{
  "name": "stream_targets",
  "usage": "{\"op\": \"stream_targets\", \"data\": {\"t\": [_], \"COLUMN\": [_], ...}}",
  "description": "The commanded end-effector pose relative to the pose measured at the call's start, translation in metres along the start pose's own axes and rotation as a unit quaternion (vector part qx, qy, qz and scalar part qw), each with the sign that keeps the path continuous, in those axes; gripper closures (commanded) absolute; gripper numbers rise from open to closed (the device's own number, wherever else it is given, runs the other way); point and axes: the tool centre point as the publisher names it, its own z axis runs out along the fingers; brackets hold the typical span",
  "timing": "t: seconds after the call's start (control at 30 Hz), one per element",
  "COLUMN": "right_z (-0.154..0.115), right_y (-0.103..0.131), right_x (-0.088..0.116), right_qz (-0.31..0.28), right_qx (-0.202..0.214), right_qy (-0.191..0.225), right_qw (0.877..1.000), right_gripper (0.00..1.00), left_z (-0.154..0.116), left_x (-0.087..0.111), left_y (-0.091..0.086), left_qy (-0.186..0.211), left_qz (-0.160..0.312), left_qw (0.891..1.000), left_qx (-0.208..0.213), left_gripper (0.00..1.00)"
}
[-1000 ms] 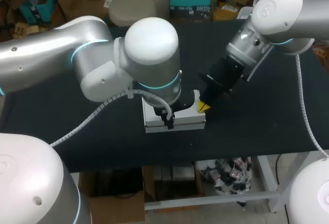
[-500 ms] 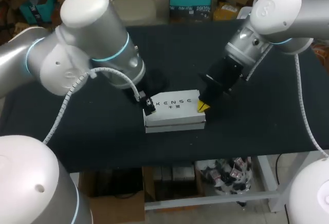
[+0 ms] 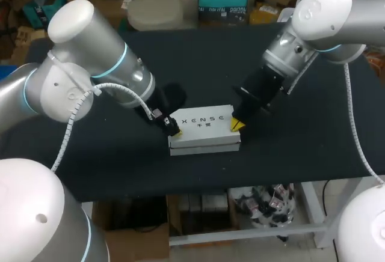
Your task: Assemble the packaging by folding the flat box into shape, placing the metal phone stand inside, and closing the box properly
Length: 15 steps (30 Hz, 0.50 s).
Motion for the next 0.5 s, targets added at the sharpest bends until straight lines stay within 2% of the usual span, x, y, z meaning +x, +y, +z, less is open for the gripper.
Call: {"op": "stream_targets", "data": {"t": [0.03,0.5], "right_z": [0.002,0.008], "right_y": [0.003,0.007], "right_x": [0.000,-0.006], "right_qz": [0.000,0.006], "right_qx": [0.005,0.009], "right_qy": [-0.001,0.000], "right_qw": [1.000,1.000], "right_gripper": [1.00,1.00], "left_z": [0.007,0.020], "left_x": [-0.001,0.000], "left_y": [-0.001,0.008], "left_qy": [0.002,0.008], "left_qz": [-0.001,-0.007], "left_qw": [1.000,1.000], "left_qx": [-0.002,-0.007], "left_gripper": [1.00,1.00]}}
